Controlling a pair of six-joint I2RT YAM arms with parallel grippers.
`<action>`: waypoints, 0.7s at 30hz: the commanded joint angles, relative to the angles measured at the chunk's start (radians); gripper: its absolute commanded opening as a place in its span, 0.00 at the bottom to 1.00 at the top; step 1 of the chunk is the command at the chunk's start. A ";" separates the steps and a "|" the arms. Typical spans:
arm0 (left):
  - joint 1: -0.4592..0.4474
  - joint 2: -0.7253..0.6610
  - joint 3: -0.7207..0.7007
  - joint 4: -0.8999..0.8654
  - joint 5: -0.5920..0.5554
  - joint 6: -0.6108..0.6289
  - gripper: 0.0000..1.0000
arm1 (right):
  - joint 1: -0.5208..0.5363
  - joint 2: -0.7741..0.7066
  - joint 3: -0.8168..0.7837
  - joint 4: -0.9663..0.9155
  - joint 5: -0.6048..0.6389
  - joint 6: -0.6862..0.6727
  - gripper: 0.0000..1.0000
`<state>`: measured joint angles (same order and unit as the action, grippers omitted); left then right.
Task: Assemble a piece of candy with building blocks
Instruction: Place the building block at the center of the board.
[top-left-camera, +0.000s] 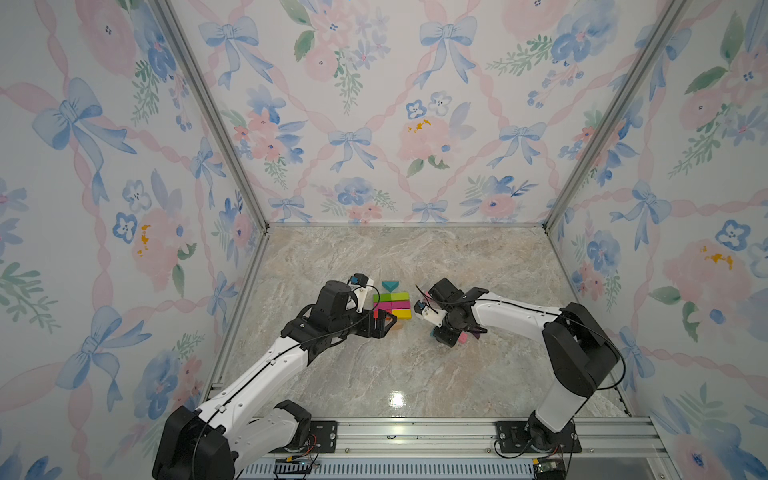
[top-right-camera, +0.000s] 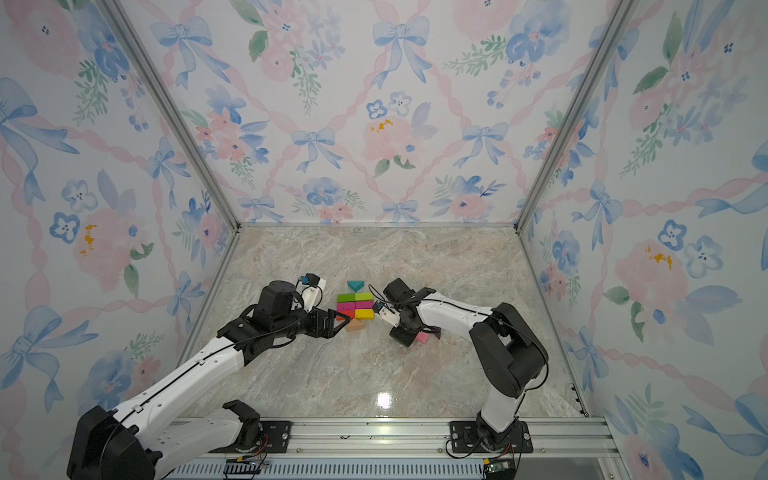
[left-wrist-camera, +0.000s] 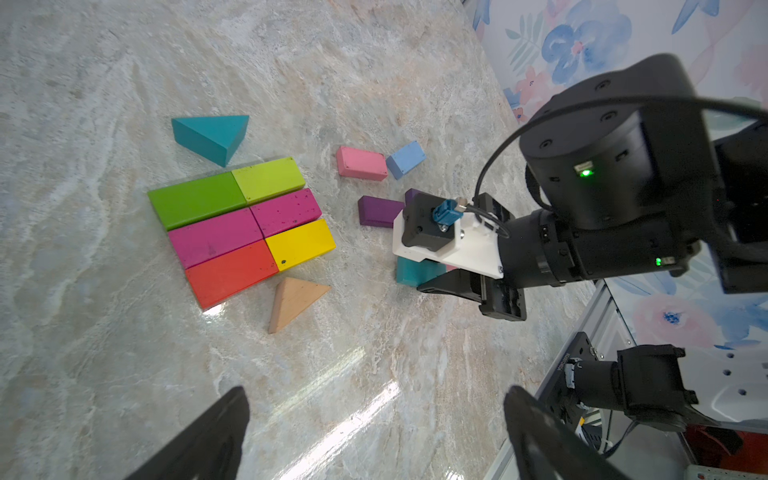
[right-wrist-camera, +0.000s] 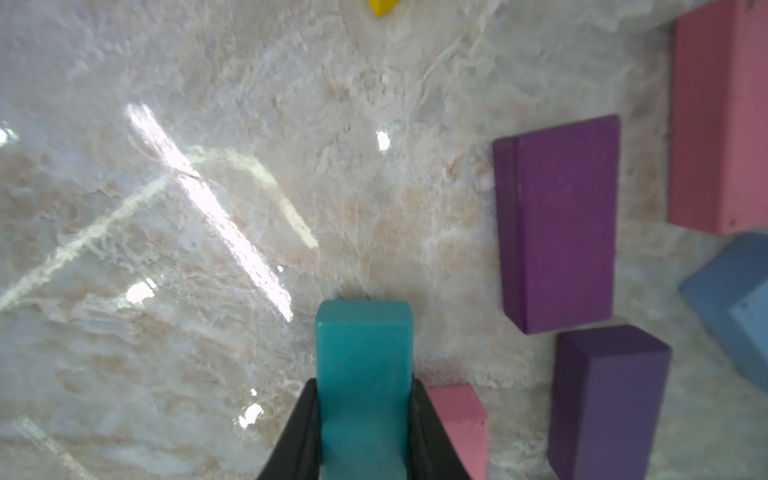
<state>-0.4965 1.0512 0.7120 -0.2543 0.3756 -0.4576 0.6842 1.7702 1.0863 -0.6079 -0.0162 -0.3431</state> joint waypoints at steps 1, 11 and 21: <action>0.009 -0.019 -0.020 0.015 0.011 -0.008 0.98 | -0.004 0.055 0.045 0.019 -0.003 -0.040 0.00; 0.035 -0.025 -0.051 0.015 0.020 -0.016 0.98 | -0.014 0.150 0.091 0.028 0.016 -0.098 0.00; 0.045 -0.032 -0.042 0.016 0.032 -0.021 0.98 | -0.032 0.196 0.129 0.004 0.039 -0.175 0.04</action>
<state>-0.4576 1.0367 0.6582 -0.2474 0.3908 -0.4587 0.6674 1.8889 1.2221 -0.5789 -0.0154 -0.4740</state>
